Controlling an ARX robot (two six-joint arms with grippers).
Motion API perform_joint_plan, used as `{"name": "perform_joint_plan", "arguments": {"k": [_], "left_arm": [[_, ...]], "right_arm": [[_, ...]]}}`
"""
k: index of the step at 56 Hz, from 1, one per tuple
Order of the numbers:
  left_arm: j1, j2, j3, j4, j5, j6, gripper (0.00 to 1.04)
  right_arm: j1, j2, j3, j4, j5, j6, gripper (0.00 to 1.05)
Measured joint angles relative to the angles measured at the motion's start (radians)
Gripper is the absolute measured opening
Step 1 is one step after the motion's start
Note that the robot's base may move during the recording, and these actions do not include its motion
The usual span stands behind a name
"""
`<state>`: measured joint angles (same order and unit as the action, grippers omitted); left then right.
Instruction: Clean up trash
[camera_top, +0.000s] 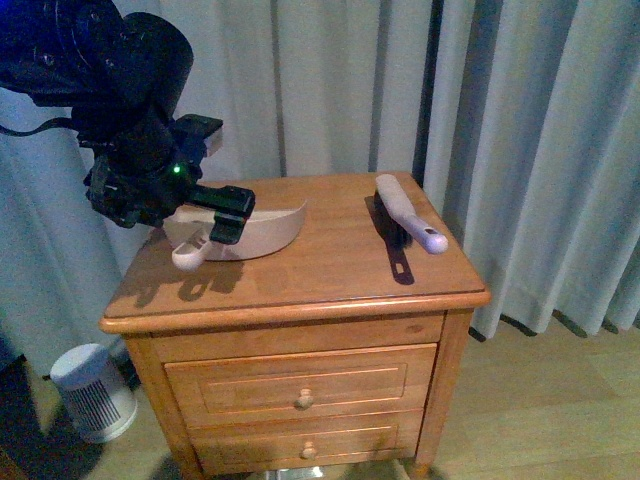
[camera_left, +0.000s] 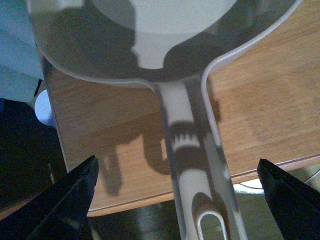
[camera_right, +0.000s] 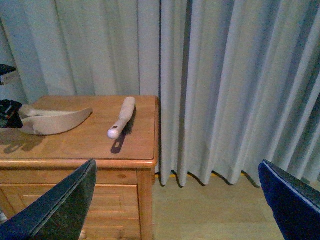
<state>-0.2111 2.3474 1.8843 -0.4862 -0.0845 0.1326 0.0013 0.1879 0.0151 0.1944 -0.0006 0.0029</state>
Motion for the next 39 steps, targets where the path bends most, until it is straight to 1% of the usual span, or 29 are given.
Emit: {"name": "perform_joint_plan", "arguments": {"k": [29, 32, 34, 37, 39], "left_arm": [[0.005, 0.064, 0.004, -0.011, 0.005, -0.032, 0.97], [0.005, 0.066, 0.006, -0.012, 0.002, -0.037, 0.89], [0.005, 0.069, 0.013, -0.014, 0.002, -0.043, 0.82], [0.004, 0.074, 0.027, -0.032, -0.004, -0.05, 0.75], [0.004, 0.076, 0.034, -0.04, -0.006, -0.053, 0.68]], "right_arm": [[0.0, 0.0, 0.0, 0.0, 0.0, 0.0, 0.98], [0.0, 0.0, 0.0, 0.0, 0.0, 0.0, 0.98], [0.0, 0.0, 0.0, 0.0, 0.0, 0.0, 0.98], [0.0, 0.0, 0.0, 0.0, 0.0, 0.0, 0.98], [0.0, 0.0, 0.0, 0.0, 0.0, 0.0, 0.98]]}}
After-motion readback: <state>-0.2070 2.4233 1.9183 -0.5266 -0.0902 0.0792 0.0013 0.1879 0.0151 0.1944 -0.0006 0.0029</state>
